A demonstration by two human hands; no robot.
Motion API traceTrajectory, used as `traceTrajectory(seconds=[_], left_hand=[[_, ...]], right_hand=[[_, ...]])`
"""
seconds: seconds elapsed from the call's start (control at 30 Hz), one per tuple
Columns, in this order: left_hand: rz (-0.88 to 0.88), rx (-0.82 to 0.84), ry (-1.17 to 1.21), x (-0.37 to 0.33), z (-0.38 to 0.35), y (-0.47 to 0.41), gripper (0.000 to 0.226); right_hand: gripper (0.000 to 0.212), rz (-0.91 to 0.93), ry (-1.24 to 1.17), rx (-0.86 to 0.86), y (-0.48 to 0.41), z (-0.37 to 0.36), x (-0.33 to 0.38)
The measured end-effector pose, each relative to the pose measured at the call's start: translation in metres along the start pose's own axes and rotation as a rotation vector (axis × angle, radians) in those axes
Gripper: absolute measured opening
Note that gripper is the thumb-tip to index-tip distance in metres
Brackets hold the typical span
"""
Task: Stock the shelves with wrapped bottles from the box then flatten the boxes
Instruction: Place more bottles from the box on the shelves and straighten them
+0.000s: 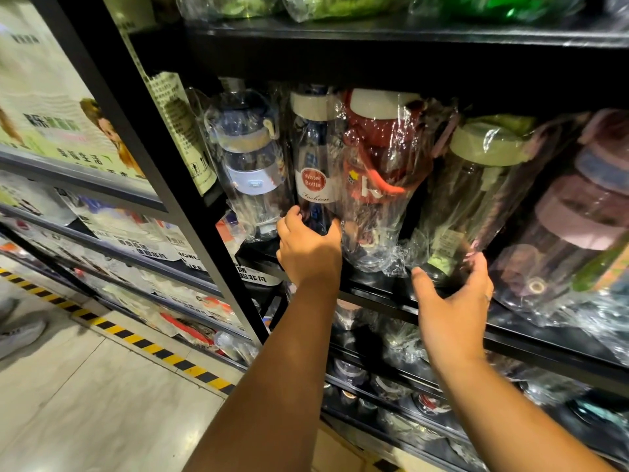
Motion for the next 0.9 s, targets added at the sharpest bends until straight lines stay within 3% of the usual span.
traceTrajectory(seconds=[0.3, 0.73, 0.9], left_hand=[[-0.008, 0.046, -0.019, -0.003, -0.003, 0.001, 0.084], [-0.013, 0.094, -0.163, -0.007, -0.013, -0.012, 0.084], [-0.027, 0.105, -0.094, -0.005, -0.016, -0.011, 0.084]], right_hand=[[0.081, 0.000, 0.015, 0.000, 0.000, -0.001, -0.001], [0.086, 0.002, 0.016, 0.013, -0.001, 0.000, -0.001], [0.082, 0.004, 0.019, 0.011, -0.001, 0.000, 0.000]])
Point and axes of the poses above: each hand's wrist, its own y-axis away from the middle knuckle, its own z-axis out of the back of the hand, x = y × z, the point moved 7 cm from there along -y, towards the middle knuckle, and after that the axes turned 12 degrees about y, right-handed, at the moved point
